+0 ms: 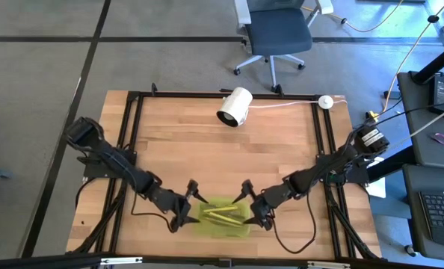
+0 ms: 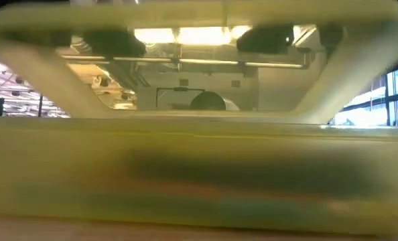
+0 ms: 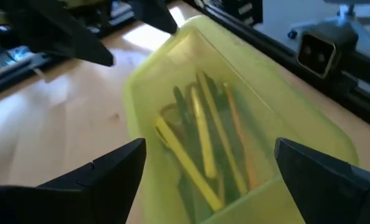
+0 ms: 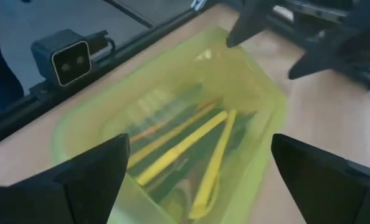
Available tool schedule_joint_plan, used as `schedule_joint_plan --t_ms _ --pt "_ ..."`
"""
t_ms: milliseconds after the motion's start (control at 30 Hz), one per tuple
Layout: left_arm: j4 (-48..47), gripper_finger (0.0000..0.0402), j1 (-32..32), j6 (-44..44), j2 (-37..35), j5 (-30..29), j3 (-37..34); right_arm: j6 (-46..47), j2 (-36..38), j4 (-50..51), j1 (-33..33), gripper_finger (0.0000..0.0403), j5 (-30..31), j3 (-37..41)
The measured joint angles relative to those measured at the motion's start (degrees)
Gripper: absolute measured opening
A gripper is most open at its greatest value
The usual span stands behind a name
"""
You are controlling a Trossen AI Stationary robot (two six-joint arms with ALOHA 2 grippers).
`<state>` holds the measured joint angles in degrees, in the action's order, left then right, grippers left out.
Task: Pick & place school supplies into a supply box
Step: Close the yellow supply box
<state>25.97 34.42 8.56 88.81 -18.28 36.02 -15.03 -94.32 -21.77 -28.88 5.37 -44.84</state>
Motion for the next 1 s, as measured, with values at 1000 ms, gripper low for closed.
schedule_joint_plan --t_ms 1000 --pt "-2.2 0.0348 -0.5 -13.8 10.1 1.8 6.0 16.5 -4.0 -1.3 -1.4 0.0393 -2.1 0.0"
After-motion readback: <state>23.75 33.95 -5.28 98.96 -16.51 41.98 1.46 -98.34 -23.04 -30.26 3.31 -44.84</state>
